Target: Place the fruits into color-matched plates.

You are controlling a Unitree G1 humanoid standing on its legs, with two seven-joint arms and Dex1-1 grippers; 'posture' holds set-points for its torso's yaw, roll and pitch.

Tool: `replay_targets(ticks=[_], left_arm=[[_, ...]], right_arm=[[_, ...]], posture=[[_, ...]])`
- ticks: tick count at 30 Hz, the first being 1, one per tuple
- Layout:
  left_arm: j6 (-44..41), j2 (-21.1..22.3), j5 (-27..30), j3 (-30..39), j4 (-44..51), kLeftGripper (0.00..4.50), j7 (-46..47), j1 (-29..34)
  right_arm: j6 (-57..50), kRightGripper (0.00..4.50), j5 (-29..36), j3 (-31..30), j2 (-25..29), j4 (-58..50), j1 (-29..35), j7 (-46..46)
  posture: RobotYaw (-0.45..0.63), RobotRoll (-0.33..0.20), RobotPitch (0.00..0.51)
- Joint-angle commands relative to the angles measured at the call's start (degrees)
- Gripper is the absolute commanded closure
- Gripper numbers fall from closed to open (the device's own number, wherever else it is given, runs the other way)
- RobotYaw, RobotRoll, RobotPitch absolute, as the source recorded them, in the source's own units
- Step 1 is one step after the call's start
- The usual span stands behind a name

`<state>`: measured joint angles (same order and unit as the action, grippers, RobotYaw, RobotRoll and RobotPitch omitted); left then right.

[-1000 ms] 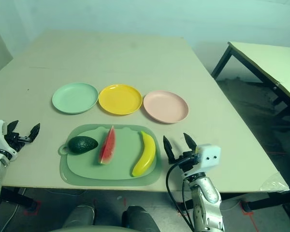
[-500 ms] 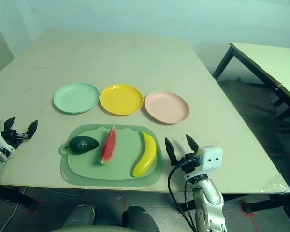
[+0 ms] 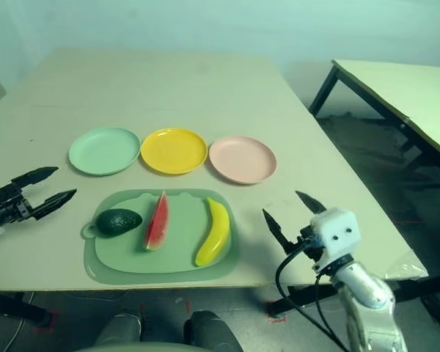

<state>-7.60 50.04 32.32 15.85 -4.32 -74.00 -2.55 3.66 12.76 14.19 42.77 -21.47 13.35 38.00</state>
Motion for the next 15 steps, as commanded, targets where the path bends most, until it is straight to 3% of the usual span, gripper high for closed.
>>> replay_targets(ticks=[1, 8, 11, 15], left_arm=[[0.20, 2.02, 0.40, -2.00, 3.09, 0.00, -6.29, 0.98], [1.27, 1.71, -0.56, -4.33, 3.62, 0.00, -9.82, -1.07], [1.88, 1.71, -1.18, -4.56, 3.08, 0.00, -9.95, -2.12], [2.89, 1.99, -1.97, -3.84, 2.63, 0.00, -9.95, -1.31]], right_arm=[[-6.71, 0.03, 2.48, -3.62, 6.79, -5.74, -5.45, 7.53], [-6.18, 0.03, -7.18, -20.35, 16.51, -5.24, -26.10, 22.53], [3.01, 0.03, -12.81, -26.69, 19.19, -0.20, -34.89, 31.31], [11.03, 0.03, -15.24, -31.26, 20.08, 5.12, -42.32, 39.42]], posture=[[0.02, 0.000, 0.069], [0.01, 0.000, 0.065], [0.01, 0.000, 0.058], [0.02, 0.000, 0.056]])
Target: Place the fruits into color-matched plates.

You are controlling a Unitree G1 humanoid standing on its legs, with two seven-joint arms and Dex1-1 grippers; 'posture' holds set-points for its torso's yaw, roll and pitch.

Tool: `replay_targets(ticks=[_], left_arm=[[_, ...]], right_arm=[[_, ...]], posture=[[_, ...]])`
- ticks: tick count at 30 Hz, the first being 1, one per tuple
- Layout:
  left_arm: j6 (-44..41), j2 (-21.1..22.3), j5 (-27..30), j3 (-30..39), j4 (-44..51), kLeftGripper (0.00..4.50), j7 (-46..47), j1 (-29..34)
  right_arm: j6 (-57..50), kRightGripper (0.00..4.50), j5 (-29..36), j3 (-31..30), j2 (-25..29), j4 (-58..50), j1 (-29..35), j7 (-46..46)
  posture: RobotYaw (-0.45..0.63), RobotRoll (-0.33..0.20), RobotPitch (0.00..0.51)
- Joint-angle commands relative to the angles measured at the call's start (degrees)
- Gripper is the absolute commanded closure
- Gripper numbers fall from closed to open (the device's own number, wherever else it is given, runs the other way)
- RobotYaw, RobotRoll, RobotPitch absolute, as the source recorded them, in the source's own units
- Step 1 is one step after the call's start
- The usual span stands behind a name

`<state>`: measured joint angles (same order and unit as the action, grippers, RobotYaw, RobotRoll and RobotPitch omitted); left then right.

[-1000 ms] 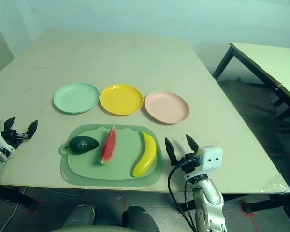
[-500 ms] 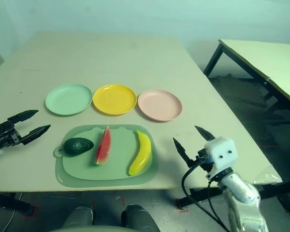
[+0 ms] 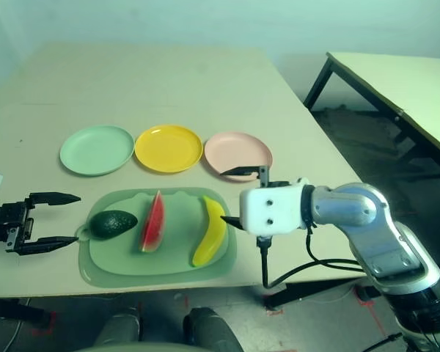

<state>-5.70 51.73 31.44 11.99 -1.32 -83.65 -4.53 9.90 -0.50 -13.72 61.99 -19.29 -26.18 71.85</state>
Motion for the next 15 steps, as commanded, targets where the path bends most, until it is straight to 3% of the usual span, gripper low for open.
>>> replay_targets(ticks=[1, 6, 15], left_arm=[[1.13, 0.28, -1.10, 0.27, -0.40, 0.00, -0.16, 0.94], [1.93, 0.19, -1.25, 0.90, 0.23, 0.00, 0.40, 2.43], [2.28, 0.81, -2.12, -0.15, 1.64, 0.00, 0.17, 2.36]], right_arm=[[6.52, 0.03, -2.27, -4.31, 0.99, 4.00, -3.98, 7.49], [11.52, 0.03, -3.37, -7.76, -0.40, 7.89, -7.21, 12.93], [15.53, 0.03, -11.66, -15.12, -9.87, 15.30, -12.49, 14.30]], posture=[[0.02, 0.000, 0.056], [0.04, 0.000, 0.062], [0.07, 0.000, 0.073]])
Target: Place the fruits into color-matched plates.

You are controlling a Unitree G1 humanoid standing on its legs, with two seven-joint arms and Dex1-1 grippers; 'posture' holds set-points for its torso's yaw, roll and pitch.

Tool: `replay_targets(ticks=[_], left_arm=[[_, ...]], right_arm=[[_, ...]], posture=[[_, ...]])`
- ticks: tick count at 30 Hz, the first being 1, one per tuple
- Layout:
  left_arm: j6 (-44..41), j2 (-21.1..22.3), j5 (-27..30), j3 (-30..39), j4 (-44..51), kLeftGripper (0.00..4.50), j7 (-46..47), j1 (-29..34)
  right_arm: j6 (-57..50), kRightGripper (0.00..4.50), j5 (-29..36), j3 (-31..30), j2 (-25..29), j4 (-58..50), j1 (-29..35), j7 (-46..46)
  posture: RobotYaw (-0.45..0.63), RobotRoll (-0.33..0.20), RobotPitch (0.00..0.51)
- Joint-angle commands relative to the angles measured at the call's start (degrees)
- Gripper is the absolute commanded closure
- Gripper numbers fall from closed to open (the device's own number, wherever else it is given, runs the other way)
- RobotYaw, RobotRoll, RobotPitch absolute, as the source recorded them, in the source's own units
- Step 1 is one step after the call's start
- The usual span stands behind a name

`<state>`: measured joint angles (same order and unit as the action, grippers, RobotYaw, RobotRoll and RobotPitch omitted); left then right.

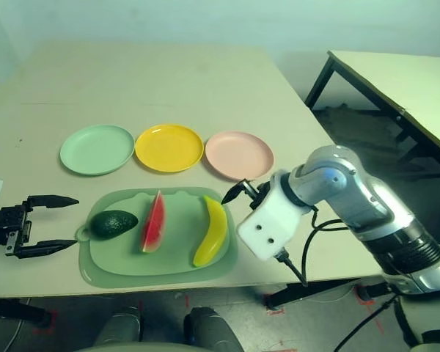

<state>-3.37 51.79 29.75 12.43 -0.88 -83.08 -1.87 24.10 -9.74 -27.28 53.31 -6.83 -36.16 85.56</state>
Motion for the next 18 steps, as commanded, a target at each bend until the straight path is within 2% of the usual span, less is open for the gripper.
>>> replay_targets(ticks=[1, 11, 18], left_arm=[[-0.09, 1.04, -0.47, -0.57, 1.38, 0.00, -0.61, -0.42], [-0.37, 1.54, -0.23, -0.10, 2.59, 0.00, -0.27, -0.14], [-0.41, 1.54, -0.26, -0.04, 2.88, 0.00, -0.10, 0.05]], right_arm=[[1.73, 0.03, -2.99, -2.05, -1.92, 4.11, -3.37, 0.74], [5.19, 0.03, -5.58, -4.52, -5.35, 9.40, -4.96, 0.67], [6.32, 0.03, -5.52, -4.23, -5.14, 10.34, -5.18, 1.05]], posture=[[0.07, 0.000, 0.074], [0.08, 0.000, 0.076], [0.08, 0.000, 0.069]])
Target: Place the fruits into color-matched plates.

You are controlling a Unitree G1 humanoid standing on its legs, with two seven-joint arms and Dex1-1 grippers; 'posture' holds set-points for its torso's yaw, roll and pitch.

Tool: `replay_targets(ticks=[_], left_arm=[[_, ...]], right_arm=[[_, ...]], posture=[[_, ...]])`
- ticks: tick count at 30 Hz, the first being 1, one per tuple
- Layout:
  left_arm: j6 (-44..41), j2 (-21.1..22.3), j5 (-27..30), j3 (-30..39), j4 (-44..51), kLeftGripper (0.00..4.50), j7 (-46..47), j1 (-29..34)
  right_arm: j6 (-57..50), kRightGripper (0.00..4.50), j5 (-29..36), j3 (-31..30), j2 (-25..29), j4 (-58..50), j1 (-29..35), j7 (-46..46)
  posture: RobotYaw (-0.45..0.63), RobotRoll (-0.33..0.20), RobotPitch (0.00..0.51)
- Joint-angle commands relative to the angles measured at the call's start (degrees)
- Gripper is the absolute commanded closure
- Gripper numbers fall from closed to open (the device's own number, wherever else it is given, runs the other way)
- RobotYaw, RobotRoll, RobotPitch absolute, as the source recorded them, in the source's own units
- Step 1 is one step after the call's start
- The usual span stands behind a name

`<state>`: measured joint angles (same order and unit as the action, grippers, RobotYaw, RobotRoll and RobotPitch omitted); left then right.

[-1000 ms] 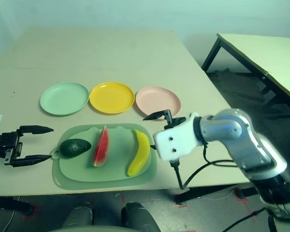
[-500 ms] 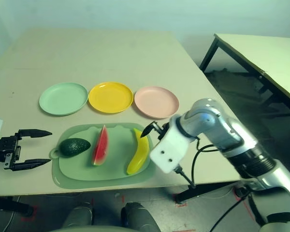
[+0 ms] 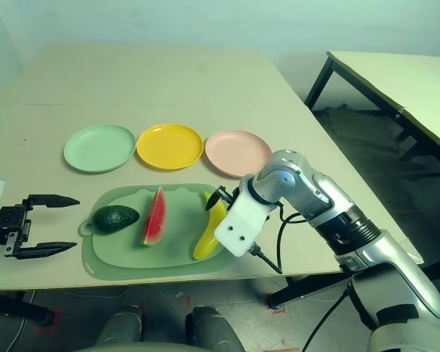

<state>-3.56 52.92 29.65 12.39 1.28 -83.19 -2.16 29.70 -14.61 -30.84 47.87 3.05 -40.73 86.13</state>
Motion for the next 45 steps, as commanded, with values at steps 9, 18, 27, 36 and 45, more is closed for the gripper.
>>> replay_targets(ticks=[9, 18, 27, 36, 45], left_arm=[[0.15, 0.35, -0.46, -0.28, -0.01, 0.00, -0.24, -0.27], [-0.20, 1.85, 0.21, 1.17, -0.72, 0.00, -1.28, -0.43], [-1.98, 1.48, 1.44, 1.64, 0.67, 0.00, -0.26, -0.04], [-2.38, 1.32, 1.30, -0.11, 0.09, 0.00, -0.77, -1.89], [-9.67, -1.10, 6.35, 1.38, 0.39, 0.00, 4.04, -7.81]], right_arm=[[0.67, 0.03, -1.35, -1.28, -1.71, 1.47, -1.15, -0.06], [4.06, 0.03, -3.37, -4.25, -4.98, 8.35, -4.50, 0.67], [3.57, 2.11, -4.48, -5.70, -5.64, 9.71, -3.87, 1.58], [2.55, 2.83, -3.98, -5.00, -5.05, 9.56, -3.45, 1.53], [3.37, 2.83, -5.65, -2.43, -9.12, 27.38, -19.29, -2.29]], posture=[[0.08, 0.000, 0.064], [0.10, 0.000, 0.073], [0.11, 0.000, 0.081], [0.10, 0.000, 0.083], [0.09, 0.000, 0.090]])
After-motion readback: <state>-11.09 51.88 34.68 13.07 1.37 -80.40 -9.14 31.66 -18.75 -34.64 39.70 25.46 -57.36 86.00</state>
